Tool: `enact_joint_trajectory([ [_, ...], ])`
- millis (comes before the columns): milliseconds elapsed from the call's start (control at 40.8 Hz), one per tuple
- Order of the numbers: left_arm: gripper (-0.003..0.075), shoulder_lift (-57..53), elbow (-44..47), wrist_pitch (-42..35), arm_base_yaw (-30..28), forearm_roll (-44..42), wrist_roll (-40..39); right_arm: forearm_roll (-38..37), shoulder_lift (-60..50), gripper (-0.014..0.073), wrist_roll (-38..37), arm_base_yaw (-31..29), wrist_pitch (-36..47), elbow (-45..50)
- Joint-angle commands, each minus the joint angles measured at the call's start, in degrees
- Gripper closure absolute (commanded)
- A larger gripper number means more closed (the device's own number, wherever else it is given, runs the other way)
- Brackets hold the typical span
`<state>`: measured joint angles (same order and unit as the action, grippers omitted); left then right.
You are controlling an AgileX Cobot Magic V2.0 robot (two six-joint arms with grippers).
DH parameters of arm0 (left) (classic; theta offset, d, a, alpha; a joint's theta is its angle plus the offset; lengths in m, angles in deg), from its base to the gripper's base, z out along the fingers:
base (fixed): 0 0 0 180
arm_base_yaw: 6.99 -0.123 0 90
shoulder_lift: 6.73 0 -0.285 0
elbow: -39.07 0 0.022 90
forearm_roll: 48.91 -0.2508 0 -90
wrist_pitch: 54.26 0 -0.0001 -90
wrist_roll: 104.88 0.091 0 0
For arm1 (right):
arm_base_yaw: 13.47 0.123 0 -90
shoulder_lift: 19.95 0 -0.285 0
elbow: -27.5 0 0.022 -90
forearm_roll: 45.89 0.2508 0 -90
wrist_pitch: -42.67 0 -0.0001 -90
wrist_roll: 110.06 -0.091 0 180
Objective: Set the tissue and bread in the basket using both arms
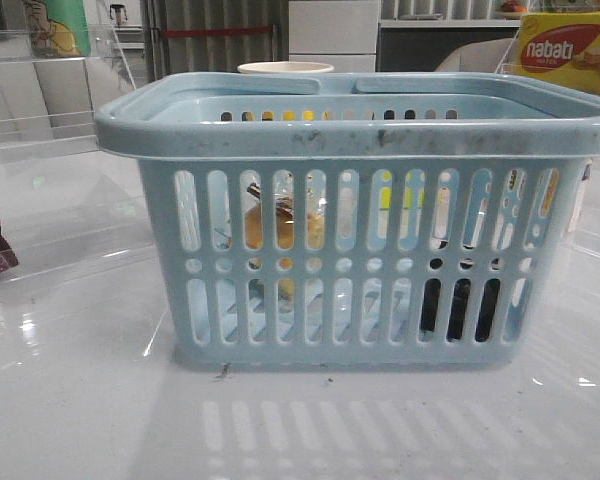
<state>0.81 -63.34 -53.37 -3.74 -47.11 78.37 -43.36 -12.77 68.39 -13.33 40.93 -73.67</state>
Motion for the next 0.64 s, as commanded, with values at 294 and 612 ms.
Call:
enact_joint_trajectory([
  [294,0.0628,-1.0,0.3,-5.0,0.3,0.4,-0.5,0.0,-1.1,0.0536,-0.6,-0.2,5.0,-0.2],
  [612,0.0628,-1.0,0.3,-5.0,0.3,0.4,-0.5,0.0,-1.1,0.0536,-0.6,-0.2,5.0,-0.2],
])
